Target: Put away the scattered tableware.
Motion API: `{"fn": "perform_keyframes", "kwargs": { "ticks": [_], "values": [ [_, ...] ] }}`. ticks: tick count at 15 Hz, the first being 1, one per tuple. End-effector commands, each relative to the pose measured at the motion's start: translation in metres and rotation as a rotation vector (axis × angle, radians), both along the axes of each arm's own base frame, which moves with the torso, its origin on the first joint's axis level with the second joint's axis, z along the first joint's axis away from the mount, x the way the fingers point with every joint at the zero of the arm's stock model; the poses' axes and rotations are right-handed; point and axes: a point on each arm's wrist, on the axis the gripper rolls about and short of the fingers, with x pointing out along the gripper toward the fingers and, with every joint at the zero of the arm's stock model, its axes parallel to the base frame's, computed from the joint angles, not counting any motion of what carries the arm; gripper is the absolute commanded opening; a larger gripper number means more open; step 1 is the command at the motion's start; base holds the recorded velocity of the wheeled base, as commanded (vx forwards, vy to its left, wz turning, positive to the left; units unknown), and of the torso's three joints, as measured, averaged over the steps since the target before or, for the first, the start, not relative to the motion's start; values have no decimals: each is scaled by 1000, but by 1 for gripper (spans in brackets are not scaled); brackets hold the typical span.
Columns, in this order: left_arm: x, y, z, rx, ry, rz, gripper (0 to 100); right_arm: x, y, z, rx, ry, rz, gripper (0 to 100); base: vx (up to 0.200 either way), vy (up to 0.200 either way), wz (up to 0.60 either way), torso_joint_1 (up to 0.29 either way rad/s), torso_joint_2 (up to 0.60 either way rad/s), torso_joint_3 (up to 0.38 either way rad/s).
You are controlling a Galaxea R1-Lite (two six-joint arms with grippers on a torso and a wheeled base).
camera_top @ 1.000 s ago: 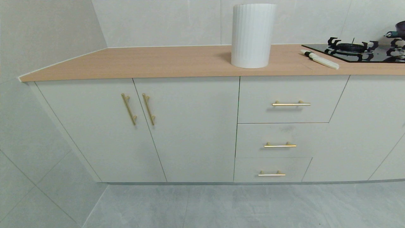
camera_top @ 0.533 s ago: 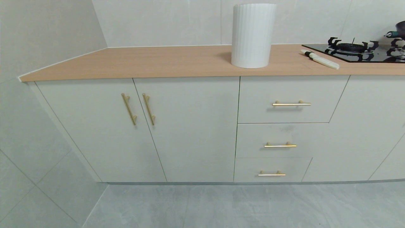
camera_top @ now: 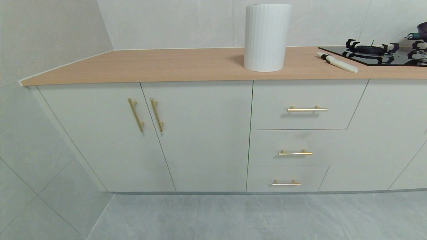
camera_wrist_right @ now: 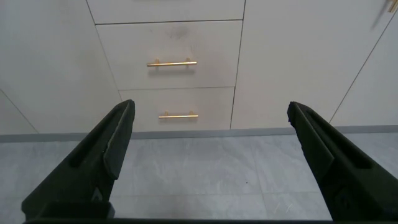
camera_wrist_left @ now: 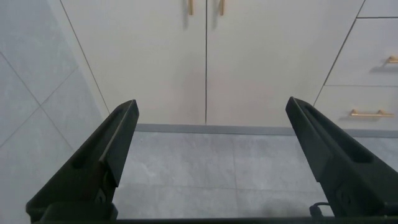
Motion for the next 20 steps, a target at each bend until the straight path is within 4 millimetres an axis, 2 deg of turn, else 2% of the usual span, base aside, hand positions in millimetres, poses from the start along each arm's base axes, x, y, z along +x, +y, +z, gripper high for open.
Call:
{"fn": "perform_keyframes", "kwargs": {
  "ticks": [1, 20],
  "values": [
    [0, 0, 0, -1, 0, 1, 100, 0, 0, 0, 0, 4, 0, 100, 200, 0, 0, 12, -2, -2],
    [0, 0, 0, -4, -2, 1, 100, 0, 0, 0, 0, 4, 1, 100, 200, 0, 0, 3, 2, 2]
  ]
}}
